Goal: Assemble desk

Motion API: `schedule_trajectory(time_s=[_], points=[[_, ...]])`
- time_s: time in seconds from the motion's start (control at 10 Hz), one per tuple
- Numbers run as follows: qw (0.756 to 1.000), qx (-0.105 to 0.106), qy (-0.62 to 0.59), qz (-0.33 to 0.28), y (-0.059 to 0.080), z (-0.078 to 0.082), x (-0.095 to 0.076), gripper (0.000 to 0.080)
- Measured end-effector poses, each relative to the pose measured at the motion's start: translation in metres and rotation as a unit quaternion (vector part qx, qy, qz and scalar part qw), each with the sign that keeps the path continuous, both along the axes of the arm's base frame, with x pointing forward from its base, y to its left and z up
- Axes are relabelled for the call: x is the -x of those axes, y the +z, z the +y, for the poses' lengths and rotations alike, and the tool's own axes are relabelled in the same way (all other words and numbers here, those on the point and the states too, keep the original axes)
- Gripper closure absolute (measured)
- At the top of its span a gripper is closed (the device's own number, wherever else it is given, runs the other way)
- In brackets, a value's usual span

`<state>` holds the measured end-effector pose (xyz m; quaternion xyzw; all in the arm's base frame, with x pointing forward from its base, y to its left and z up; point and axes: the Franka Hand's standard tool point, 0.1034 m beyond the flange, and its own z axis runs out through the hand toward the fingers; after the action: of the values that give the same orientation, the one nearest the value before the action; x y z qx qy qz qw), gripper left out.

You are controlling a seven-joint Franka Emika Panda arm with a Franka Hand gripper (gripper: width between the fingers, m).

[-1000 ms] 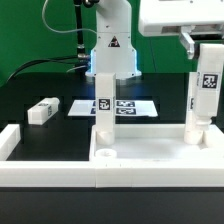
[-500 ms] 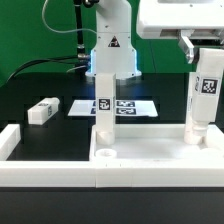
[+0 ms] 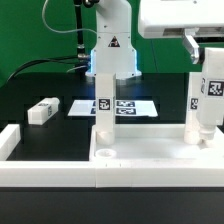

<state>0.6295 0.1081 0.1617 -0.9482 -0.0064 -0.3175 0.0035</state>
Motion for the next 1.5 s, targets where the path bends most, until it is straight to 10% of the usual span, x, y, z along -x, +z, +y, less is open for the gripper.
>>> schedule_trajectory(time_s=[1.5], points=[[1.0,0.019,0.019,0.014,-0.044,0.013,0.017,0.0514]])
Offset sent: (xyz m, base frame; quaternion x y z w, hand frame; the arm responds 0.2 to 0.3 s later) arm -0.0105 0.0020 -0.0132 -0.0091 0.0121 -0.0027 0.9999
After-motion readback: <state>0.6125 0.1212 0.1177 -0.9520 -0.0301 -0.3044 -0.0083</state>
